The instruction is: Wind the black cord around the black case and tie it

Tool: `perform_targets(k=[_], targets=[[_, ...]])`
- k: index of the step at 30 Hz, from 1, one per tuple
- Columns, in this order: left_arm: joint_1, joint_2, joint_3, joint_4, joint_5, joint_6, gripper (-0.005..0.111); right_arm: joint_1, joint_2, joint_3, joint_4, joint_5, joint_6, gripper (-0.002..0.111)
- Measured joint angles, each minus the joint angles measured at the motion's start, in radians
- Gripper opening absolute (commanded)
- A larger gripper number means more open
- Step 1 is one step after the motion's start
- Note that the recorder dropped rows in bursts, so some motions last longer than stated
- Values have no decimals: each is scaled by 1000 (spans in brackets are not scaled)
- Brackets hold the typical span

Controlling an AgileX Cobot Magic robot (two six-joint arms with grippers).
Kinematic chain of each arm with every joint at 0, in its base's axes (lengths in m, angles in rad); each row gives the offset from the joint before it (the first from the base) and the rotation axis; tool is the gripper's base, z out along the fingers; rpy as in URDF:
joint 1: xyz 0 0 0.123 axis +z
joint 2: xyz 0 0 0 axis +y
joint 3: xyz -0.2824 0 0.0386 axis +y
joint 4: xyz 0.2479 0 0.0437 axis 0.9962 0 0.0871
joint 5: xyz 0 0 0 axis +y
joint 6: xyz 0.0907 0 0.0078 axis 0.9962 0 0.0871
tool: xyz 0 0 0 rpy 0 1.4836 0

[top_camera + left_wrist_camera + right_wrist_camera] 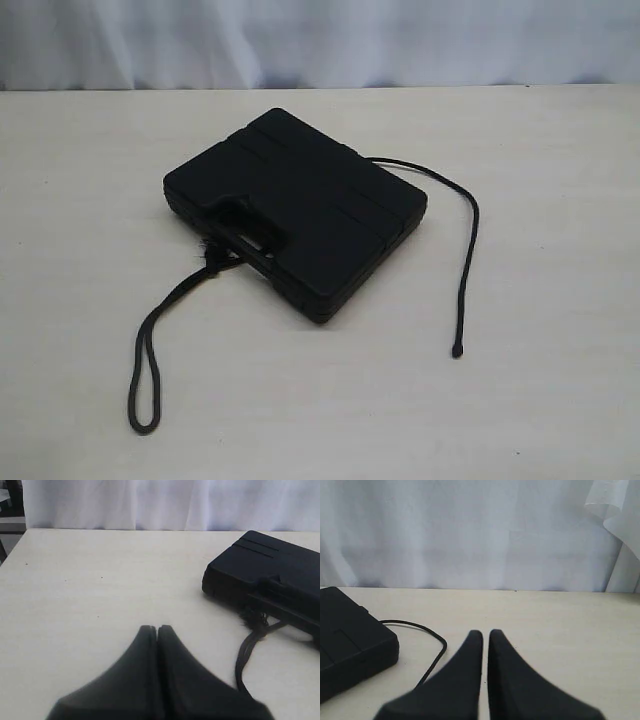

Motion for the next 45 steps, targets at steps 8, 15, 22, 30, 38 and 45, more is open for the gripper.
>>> perform_targets(k=[8, 15, 22, 30, 38, 45], targets=[[0, 0, 0, 21, -4, 0, 0, 0, 0, 0, 0, 0, 0, 4], [0, 0, 0, 130, -56, 0, 0, 0, 0, 0, 0, 0, 0, 4], [0, 2, 0, -217, -419, -68, 0, 0, 0, 0, 320, -63, 106, 4], [0, 5, 0, -318, -796, -172, 0, 0, 0, 0, 441, -201, 185, 4], [0, 3, 0, -301, -993, -313, 0, 0, 0, -13, 545, -203, 225, 4], [0, 91, -127, -249, -1043, -337, 0, 0, 0, -220, 541, -183, 227, 4]])
